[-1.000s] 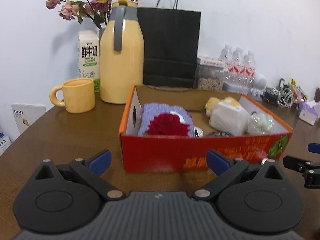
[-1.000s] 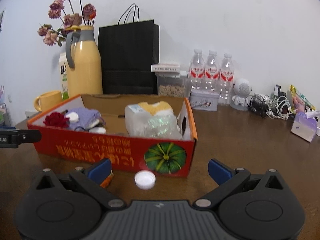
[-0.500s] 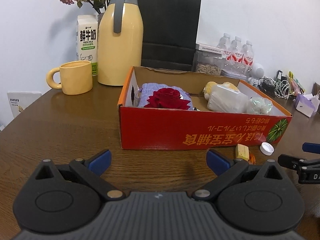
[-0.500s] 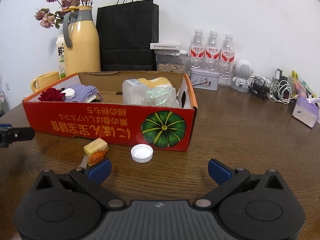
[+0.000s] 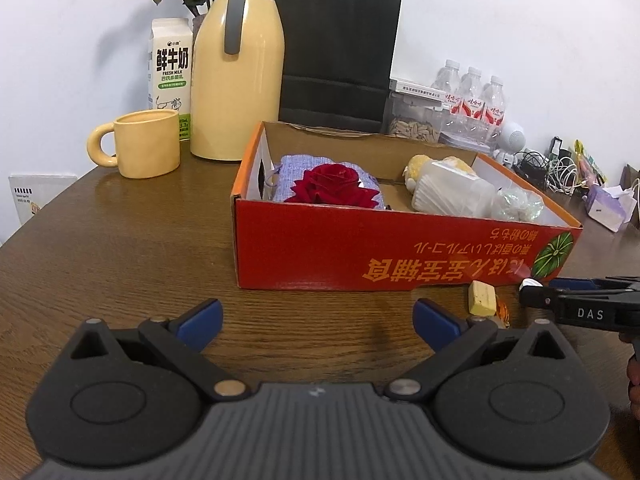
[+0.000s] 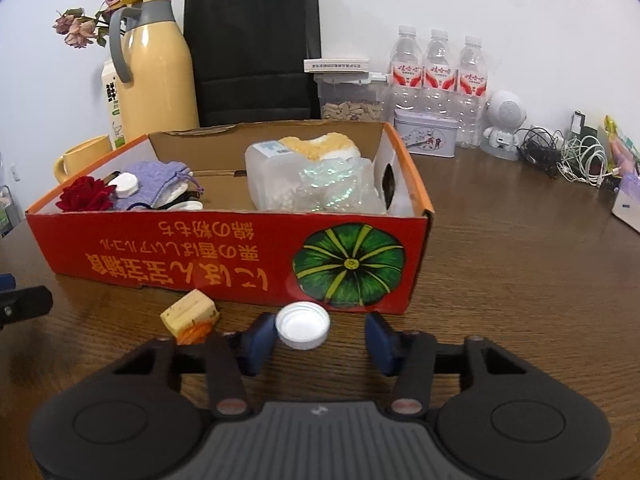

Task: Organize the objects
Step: 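Move both grippers back toward the white cap and yellow block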

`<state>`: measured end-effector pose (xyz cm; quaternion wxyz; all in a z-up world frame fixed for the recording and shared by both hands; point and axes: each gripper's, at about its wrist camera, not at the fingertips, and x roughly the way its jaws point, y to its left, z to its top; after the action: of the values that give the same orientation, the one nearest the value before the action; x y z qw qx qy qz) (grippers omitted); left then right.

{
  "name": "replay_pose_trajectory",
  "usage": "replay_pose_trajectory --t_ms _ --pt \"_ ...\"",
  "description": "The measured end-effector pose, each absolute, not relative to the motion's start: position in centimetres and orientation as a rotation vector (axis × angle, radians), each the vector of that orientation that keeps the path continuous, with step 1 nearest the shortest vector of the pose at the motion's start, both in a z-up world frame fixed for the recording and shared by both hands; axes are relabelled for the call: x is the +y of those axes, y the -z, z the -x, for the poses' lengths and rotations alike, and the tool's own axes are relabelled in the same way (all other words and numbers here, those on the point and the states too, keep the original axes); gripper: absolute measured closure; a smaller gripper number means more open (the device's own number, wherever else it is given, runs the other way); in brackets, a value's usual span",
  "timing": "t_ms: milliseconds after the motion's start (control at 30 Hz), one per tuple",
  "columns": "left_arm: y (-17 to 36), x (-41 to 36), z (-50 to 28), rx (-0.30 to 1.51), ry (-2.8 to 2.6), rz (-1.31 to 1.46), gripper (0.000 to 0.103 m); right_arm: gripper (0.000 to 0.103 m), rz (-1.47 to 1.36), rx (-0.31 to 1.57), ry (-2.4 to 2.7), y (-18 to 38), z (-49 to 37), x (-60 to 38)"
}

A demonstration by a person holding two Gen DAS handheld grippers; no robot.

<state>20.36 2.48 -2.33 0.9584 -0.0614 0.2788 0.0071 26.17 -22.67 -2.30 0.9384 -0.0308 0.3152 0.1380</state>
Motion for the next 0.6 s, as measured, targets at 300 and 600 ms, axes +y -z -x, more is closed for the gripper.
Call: replay_pose_trajectory --t_ms 300,600 --pt "2.5 2.5 -20.4 0.571 -0.025 0.121 0.0 0.076 0.071 0.562 -0.3 1.6 -24.8 -22.3" --pt "2.5 2.5 -20.4 0.571 -0.035 0.122 0.0 0.076 0.084 0.444 -0.279 0.7 -22.2 -22.5"
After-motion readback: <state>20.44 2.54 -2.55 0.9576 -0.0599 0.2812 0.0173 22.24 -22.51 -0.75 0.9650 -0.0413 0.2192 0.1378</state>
